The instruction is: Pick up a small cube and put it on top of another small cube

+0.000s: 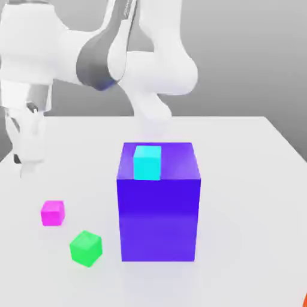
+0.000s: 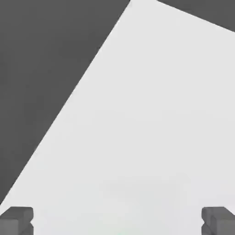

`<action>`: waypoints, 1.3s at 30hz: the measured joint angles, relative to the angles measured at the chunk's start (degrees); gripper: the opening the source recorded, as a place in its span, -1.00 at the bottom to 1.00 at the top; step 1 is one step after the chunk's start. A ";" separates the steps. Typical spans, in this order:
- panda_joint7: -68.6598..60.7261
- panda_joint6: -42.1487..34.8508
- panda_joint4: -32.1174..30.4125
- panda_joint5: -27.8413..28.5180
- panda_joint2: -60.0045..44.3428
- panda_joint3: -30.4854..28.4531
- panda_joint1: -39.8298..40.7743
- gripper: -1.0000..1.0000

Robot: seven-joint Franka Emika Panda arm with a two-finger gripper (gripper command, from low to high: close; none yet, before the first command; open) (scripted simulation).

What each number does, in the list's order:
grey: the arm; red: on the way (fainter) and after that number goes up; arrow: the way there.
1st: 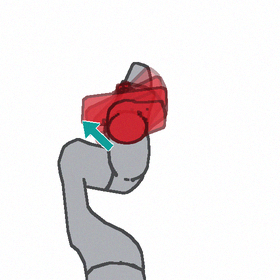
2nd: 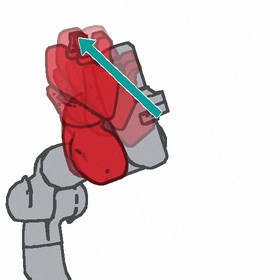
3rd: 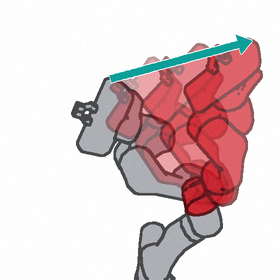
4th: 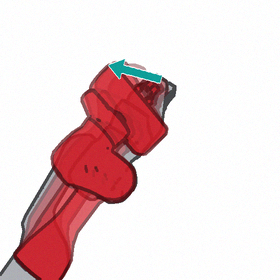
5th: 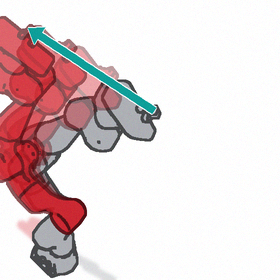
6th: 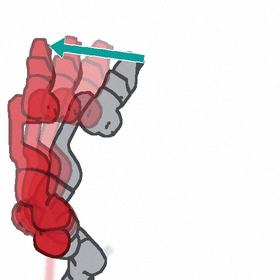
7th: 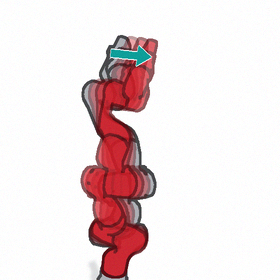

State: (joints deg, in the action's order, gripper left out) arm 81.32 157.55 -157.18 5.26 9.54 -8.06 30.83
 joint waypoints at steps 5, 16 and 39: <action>4.17 6.40 -5.94 -4.61 -8.87 -3.55 5.46 0.00; -1.80 19.19 -4.16 -14.56 -24.95 5.92 13.07 -1.00; 26.28 1.25 -3.65 -6.79 -6.58 7.13 3.27 -1.00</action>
State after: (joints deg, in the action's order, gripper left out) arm 107.60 158.79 -160.82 -1.53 2.95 -0.92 34.11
